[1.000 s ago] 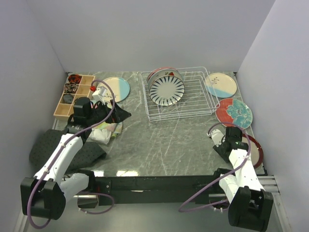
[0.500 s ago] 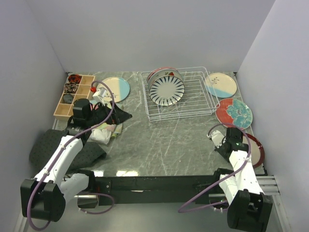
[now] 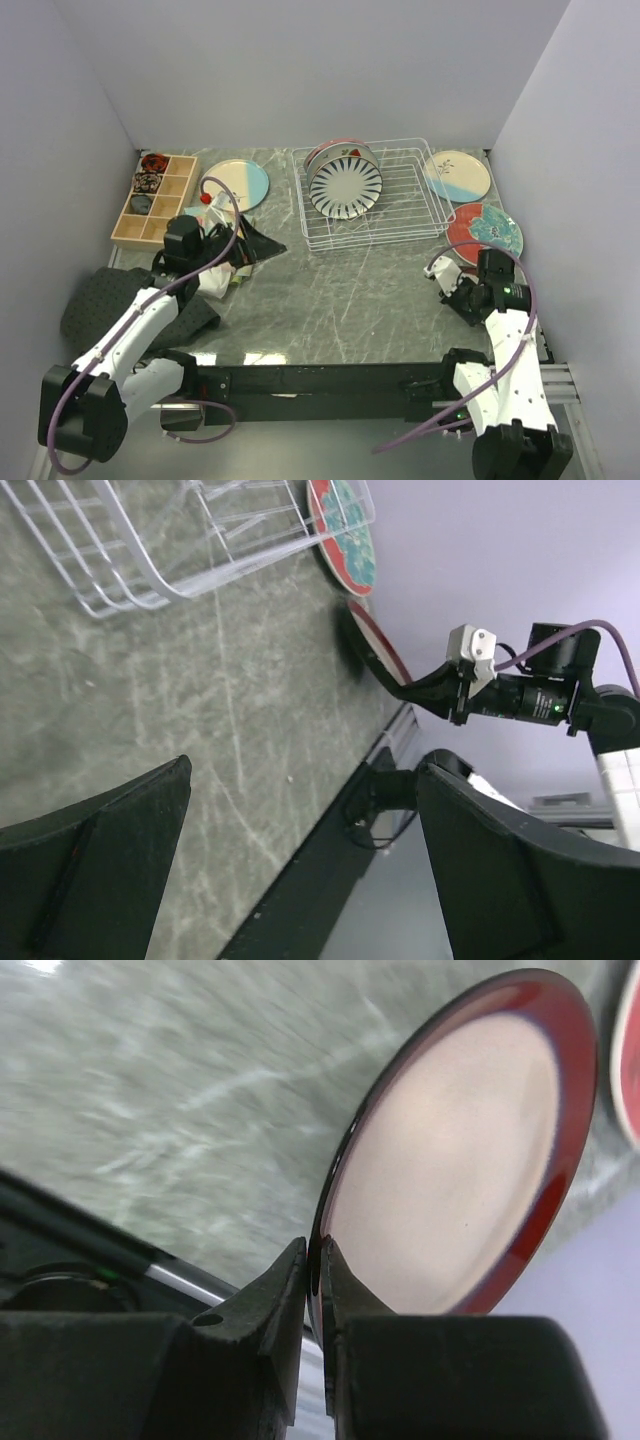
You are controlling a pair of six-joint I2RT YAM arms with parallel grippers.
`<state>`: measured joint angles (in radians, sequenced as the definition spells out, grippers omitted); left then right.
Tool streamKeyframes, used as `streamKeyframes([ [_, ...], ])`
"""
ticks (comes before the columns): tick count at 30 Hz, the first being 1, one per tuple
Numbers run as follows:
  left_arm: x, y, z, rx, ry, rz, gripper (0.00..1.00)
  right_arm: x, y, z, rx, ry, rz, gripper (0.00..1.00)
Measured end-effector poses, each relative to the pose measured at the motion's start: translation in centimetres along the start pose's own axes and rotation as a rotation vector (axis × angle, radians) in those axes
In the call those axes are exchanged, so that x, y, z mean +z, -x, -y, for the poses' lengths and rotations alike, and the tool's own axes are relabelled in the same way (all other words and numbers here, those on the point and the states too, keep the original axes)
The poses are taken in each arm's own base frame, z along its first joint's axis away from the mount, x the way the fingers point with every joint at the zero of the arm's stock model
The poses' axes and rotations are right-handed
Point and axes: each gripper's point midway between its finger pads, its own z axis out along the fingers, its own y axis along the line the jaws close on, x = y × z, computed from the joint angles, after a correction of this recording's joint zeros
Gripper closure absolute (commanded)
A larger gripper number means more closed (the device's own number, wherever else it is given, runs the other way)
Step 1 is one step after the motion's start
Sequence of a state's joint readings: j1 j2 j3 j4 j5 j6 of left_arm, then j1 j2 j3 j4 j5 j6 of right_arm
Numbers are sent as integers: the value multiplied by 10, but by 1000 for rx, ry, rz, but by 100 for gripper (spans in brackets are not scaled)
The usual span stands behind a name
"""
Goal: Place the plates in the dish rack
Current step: Grab a plate with the right arm, then pass the plate from the right arm to the left
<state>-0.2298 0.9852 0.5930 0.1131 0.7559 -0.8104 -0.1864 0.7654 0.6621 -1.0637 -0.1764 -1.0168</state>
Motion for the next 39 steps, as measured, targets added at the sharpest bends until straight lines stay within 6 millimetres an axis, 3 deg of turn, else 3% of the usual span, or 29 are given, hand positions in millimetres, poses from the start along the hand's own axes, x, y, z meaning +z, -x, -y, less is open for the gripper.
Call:
streamKeyframes([
  [8, 21, -40, 14, -213, 14, -68, 1, -10, 43, -43, -187, 158, 159, 100],
  [13, 31, -54, 14, -311, 82, -61, 1, -15, 71, -72, -306, 262, 245, 100],
  [19, 42, -83, 15, -404, 149, -97, 1, -17, 103, -92, -386, 349, 316, 100],
  [27, 66, -135, -6, -521, 281, -178, 3, -14, 134, -123, -549, 413, 390, 100],
  [34, 82, -159, -19, -564, 339, -208, 3, -12, 153, -149, -651, 472, 440, 100],
  [39, 88, -162, -20, -577, 347, -207, 4, -10, 163, -161, -679, 485, 457, 100],
])
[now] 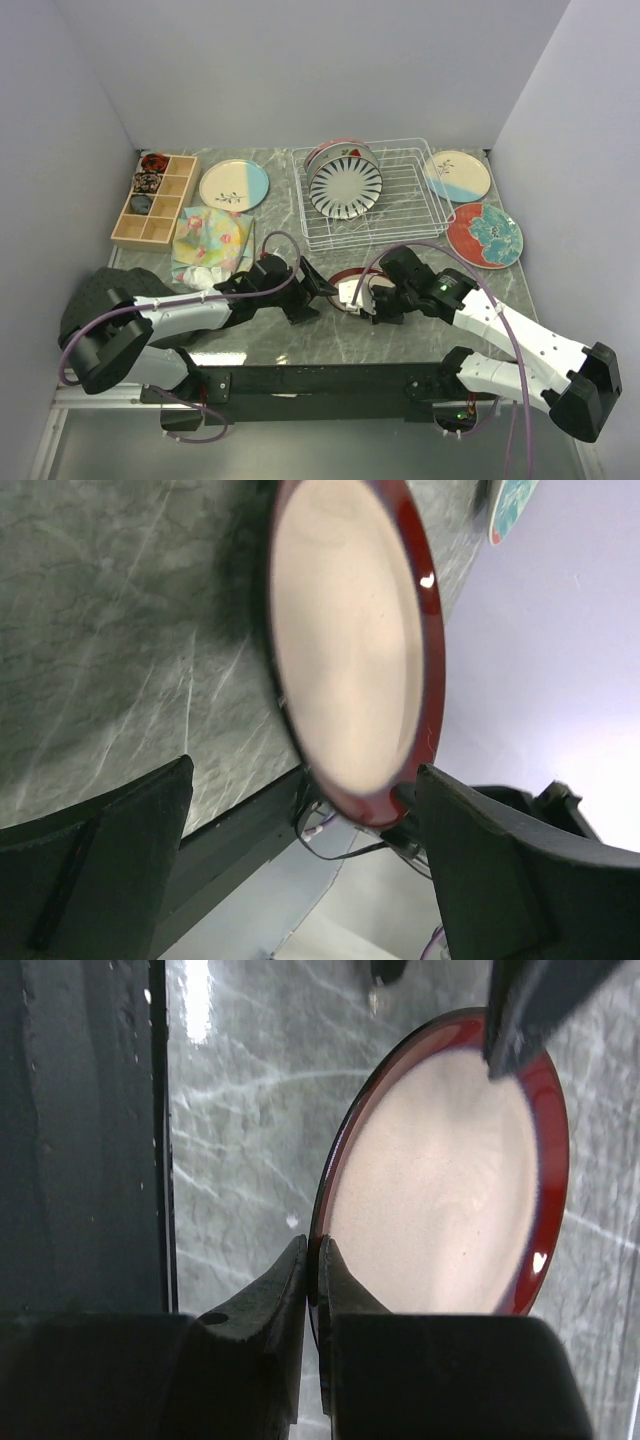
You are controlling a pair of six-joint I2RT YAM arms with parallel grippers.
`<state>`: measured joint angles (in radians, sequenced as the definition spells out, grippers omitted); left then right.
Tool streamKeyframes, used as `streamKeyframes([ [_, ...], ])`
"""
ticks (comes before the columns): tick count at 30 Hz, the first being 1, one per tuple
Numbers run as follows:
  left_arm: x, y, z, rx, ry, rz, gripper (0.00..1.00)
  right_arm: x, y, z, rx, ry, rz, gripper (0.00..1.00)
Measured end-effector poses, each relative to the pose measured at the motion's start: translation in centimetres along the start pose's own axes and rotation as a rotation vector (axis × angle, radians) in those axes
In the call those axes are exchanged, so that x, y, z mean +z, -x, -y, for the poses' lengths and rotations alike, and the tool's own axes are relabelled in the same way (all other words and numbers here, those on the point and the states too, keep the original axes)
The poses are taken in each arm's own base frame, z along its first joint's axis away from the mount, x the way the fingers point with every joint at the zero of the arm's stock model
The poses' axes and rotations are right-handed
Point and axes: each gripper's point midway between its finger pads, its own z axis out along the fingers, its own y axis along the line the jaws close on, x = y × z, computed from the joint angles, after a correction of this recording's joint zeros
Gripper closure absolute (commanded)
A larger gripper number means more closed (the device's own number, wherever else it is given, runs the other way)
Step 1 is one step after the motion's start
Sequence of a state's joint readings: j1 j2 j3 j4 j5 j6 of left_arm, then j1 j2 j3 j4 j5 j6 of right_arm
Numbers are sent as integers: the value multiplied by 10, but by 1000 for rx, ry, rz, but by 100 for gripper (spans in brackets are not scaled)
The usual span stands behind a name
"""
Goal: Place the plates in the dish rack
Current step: Pass the plate from the right arm to the left
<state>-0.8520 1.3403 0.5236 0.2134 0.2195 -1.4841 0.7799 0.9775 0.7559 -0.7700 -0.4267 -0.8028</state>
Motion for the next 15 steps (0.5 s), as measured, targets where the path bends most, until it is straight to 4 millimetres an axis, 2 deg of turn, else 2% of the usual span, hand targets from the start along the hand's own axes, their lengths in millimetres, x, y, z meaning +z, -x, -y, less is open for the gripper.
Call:
streamKeyframes([
  [13, 2, 8, 4, -5, -5, 45, 5, 11, 25, -7, -34, 14, 60, 100],
  [15, 2, 9, 4, -8, -5, 50, 7, 11, 27, -8, -33, 14, 65, 100],
])
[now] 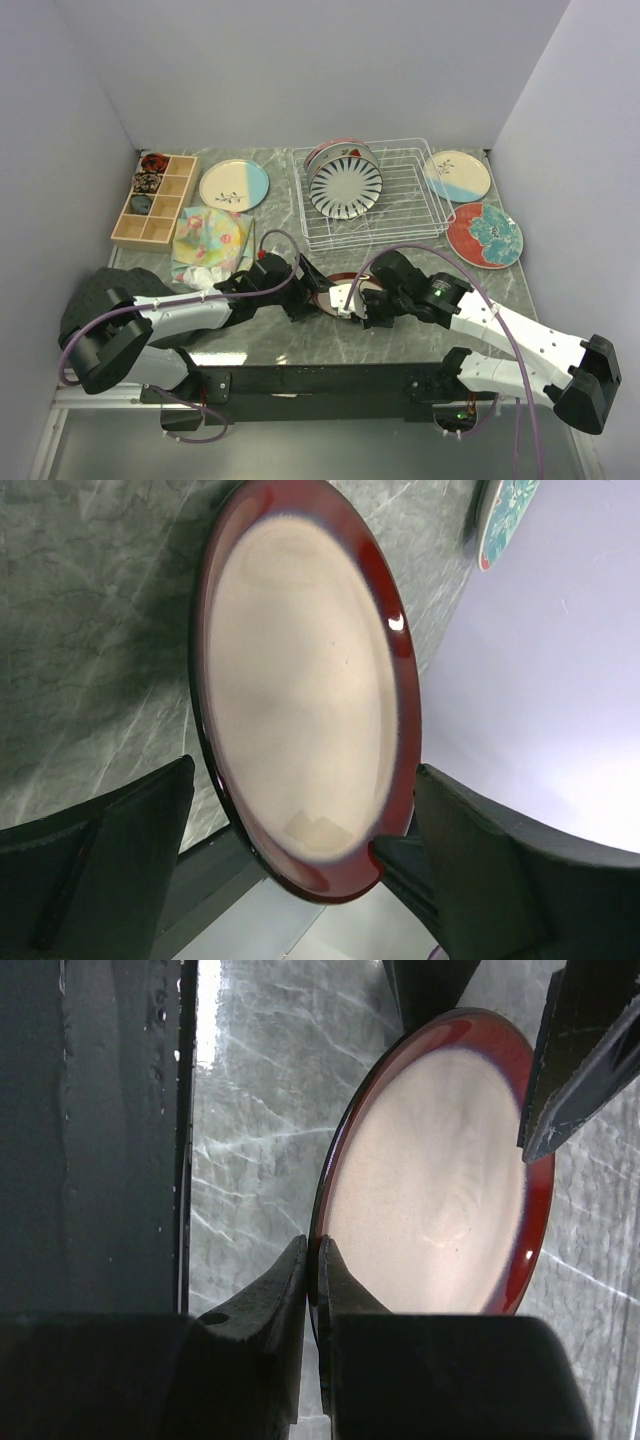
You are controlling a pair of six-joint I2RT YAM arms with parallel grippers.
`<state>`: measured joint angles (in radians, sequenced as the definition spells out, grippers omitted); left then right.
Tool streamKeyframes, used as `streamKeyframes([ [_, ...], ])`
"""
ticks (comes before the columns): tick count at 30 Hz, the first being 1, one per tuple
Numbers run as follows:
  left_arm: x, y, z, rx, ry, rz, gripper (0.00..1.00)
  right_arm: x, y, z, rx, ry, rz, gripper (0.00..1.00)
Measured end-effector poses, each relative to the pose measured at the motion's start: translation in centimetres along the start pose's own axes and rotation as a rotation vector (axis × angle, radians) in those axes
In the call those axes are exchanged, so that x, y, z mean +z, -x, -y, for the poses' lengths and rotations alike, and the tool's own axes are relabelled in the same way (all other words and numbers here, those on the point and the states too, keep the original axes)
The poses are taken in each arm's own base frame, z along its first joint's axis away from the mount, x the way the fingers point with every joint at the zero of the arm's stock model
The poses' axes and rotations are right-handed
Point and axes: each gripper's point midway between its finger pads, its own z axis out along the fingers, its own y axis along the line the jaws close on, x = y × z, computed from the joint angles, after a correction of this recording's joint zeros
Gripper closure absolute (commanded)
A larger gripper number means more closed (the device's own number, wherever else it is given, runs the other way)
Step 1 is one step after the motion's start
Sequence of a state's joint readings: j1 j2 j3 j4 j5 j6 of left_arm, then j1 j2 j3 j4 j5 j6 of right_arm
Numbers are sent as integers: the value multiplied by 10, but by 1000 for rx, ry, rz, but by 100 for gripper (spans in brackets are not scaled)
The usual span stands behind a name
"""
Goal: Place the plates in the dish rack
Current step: Pass the plate from the right arm to the left
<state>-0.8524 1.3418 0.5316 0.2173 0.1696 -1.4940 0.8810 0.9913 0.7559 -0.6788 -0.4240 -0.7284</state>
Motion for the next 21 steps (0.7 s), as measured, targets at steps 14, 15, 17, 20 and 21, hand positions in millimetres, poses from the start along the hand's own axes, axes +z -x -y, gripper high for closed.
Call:
streamKeyframes([
  [14, 3, 1, -3, -20, 15, 7, 21, 2, 2, -1, 6, -2, 10, 100],
  [15, 3, 0, -3, -20, 15, 7, 21, 2, 2, -1, 6, -2, 11, 100],
  [17, 4, 0, -2, -19, 11, 6, 22, 2, 2, -1, 6, -1, 13, 100],
  [20, 4, -1, -2, -17, 11, 3, 22, 3, 3, -1, 5, -2, 16, 100],
  [21, 4, -2, -2, -16, 10, 1, 22, 3, 3, -1, 4, -2, 17, 100],
])
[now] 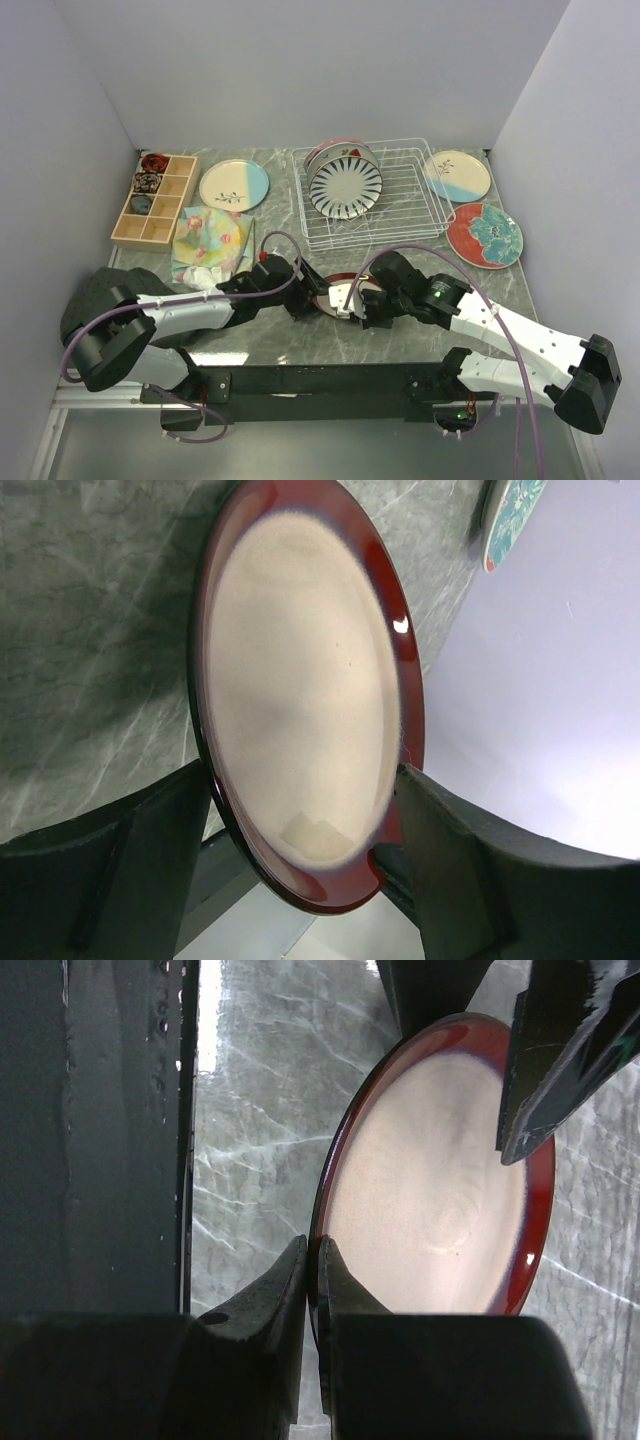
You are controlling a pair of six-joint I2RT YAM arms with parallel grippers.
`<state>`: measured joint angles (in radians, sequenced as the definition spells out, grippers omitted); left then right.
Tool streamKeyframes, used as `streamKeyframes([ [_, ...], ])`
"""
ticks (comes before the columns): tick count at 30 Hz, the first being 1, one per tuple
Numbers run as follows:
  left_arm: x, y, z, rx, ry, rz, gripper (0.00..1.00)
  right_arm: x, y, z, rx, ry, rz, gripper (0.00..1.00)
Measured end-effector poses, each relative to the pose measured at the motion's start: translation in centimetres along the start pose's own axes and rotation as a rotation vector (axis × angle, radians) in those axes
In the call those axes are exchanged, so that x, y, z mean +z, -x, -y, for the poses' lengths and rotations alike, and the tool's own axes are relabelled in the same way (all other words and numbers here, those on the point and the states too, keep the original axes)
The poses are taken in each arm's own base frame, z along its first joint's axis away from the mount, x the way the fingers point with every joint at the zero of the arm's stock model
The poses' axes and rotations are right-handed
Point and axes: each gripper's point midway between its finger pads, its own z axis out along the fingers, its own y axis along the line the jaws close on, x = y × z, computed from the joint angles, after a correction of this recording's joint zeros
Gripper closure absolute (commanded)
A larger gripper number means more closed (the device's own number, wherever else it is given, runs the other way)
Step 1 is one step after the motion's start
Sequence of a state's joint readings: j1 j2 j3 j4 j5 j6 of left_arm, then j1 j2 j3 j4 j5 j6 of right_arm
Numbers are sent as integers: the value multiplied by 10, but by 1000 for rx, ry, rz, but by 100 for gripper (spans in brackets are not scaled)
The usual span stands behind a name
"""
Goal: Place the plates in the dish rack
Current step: Pass the plate from the right arm to the left
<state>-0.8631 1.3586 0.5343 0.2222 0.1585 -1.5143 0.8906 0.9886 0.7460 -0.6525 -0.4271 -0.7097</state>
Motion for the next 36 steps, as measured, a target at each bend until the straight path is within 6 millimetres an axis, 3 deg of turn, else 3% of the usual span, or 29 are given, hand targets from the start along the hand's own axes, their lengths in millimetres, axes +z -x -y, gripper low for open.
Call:
streamKeyframes([
  [4, 0, -4, 1, 7, -5, -9, 23, 0, 1, 0, 5, -2, 3, 100],
  [8, 3, -7, -1, 11, 0, -18, 30, 1, 1, 1, 5, -3, 4, 100],
  [11, 6, -9, -5, 10, 11, -23, 41, 2, 1, 1, 5, 0, 2, 100],
  [12, 7, -9, -6, 10, 15, -24, 50, 2, 1, 1, 6, 1, 1, 100],
  [14, 8, -10, -8, 10, 22, -24, 56, 2, 0, 1, 8, 0, -3, 100],
  [18, 8, -8, -16, 26, 41, -13, 79, 3, -2, 0, 12, 5, -9, 99],
  [24, -1, 0, 2, 60, -34, 35, 99, 7, -1, -10, 4, 68, 1, 73],
  [28, -13, 1, 14, 200, -99, 57, 99, 8, 5, -16, -30, 109, 34, 53],
  [33, -16, 0, 0, 377, -68, 52, 99, 5, 1, -20, -40, 131, 21, 27],
  [34, -16, 0, -4, 401, -55, 50, 99, 3, 1, -20, -39, 130, 23, 18],
  [36, -19, 1, -13, 457, -27, 47, 99, -4, -2, -16, -25, 110, 27, 14],
])
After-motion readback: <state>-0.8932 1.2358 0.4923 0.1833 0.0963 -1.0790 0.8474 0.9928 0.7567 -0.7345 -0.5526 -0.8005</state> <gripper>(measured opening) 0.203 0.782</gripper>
